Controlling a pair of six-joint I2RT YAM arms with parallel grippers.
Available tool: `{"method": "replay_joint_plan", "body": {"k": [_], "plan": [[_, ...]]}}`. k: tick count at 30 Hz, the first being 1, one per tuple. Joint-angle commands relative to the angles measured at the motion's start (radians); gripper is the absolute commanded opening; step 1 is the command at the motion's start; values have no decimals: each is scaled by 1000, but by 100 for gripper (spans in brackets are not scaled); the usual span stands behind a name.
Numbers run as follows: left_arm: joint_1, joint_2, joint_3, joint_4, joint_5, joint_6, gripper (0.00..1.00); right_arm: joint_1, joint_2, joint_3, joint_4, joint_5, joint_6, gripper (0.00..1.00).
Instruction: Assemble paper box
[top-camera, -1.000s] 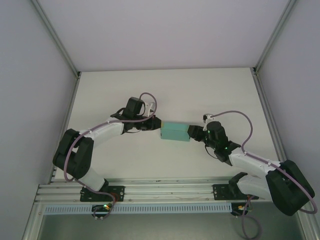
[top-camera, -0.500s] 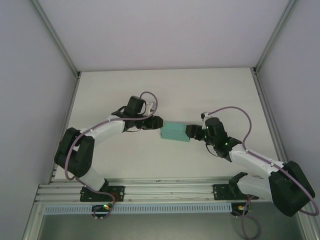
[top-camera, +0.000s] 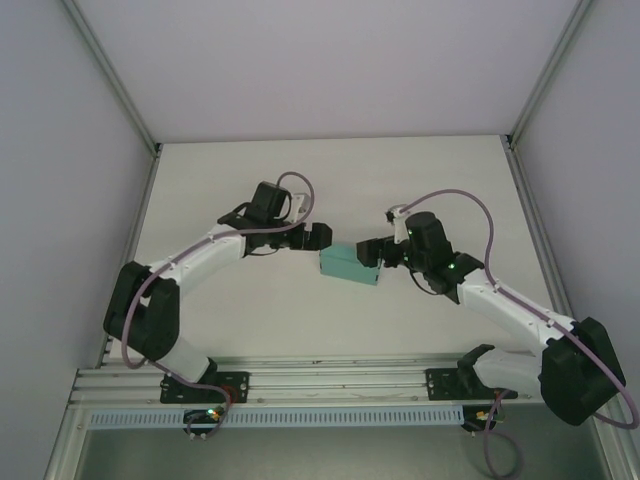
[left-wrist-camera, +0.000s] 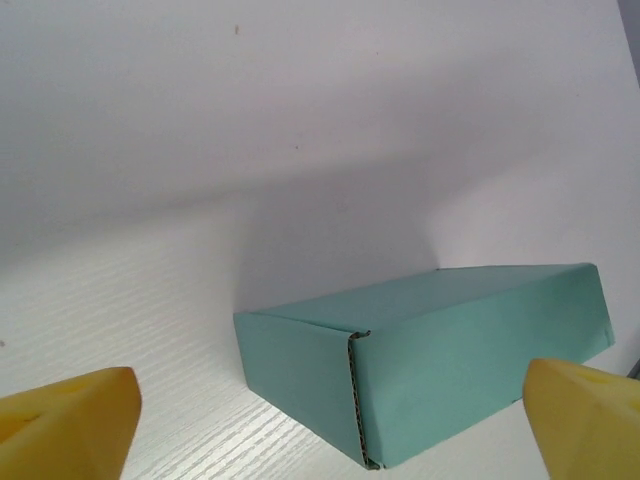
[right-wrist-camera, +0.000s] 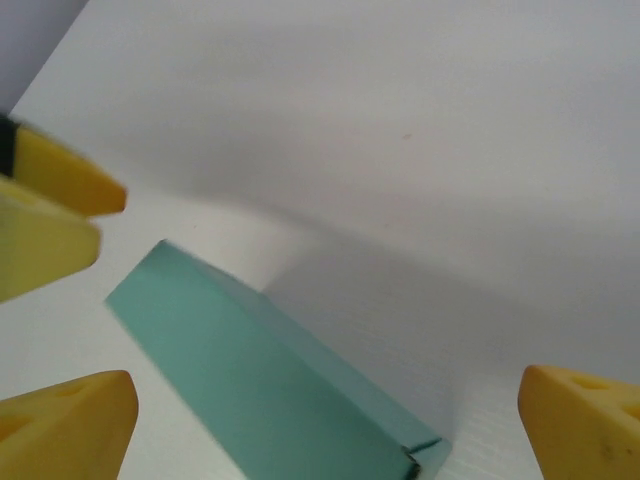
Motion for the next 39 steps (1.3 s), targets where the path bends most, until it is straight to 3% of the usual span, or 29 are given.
{"method": "replay_joint_plan", "body": {"k": [1, 4, 11, 22, 29, 34, 37, 39], "plan": [[10, -69, 2, -37, -58, 30, 100, 3, 36, 85, -160, -190, -323, 99], [32, -143, -44, -44, -153, 21, 100, 15, 111, 179, -300, -213, -516, 100], [107, -349, -185, -125, -354, -3, 100, 84, 354, 376, -487, -67, -788, 100], [189, -515, -333, -187, -428, -26, 100, 142, 576, 486, -522, 137, -925, 91], [204, -556, -359, -184, -430, -30, 100, 186, 598, 472, -439, 287, -954, 71], [211, -584, -369, -193, -436, -30, 100, 223, 562, 430, -339, 408, -1004, 45], [211, -603, -376, -193, -434, -34, 100, 246, 550, 407, -276, 508, -1052, 37], [213, -614, -379, -194, -431, -34, 100, 257, 549, 399, -238, 568, -1084, 37]]}}
